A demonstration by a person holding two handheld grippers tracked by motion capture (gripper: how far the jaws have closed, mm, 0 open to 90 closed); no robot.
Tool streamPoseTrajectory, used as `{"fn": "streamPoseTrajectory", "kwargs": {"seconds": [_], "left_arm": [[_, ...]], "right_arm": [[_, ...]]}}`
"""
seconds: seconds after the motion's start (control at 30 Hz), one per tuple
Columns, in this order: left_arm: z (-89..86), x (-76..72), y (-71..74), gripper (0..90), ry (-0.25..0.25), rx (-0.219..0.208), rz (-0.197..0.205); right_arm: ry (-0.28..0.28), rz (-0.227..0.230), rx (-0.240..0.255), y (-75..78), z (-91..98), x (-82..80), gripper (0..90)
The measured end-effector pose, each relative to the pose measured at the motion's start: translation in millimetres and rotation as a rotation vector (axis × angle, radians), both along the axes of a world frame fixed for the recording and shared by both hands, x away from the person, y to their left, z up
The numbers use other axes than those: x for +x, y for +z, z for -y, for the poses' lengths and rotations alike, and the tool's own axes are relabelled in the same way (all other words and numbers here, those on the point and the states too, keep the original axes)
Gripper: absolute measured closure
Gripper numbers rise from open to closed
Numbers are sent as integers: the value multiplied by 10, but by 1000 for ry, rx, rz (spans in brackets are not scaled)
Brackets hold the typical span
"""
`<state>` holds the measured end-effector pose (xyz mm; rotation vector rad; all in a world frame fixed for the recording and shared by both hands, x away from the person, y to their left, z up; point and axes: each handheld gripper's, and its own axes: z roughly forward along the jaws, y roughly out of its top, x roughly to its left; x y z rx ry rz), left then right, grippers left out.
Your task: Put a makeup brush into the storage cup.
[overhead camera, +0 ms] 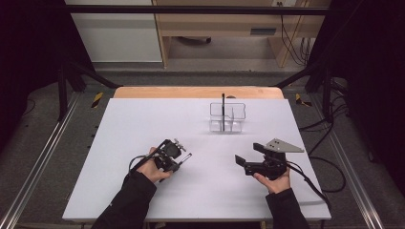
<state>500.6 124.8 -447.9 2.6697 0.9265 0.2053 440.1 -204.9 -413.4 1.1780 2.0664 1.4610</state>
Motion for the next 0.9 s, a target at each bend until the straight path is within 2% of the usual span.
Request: {"fn": "streamPoseTrajectory", "kwargs": {"seconds": [0.47, 0.63, 0.7, 0.8, 0.9], "left_arm": [[21, -16, 1, 833, -14, 16, 13], [16, -43, 13, 833, -36, 19, 27], [7, -65, 36, 834, -38, 10, 42], [-26, -117, 105, 834, -37, -25, 77], [-43, -148, 132, 834, -34, -44, 92]], "right_arm": [[1, -2, 4, 3, 1, -1, 122], [0, -2, 8, 7, 4, -3, 122], [1, -2, 9, 7, 3, -4, 123], [2, -3, 10, 6, 1, -3, 122], [2, -3, 10, 5, 0, -3, 123]]}}
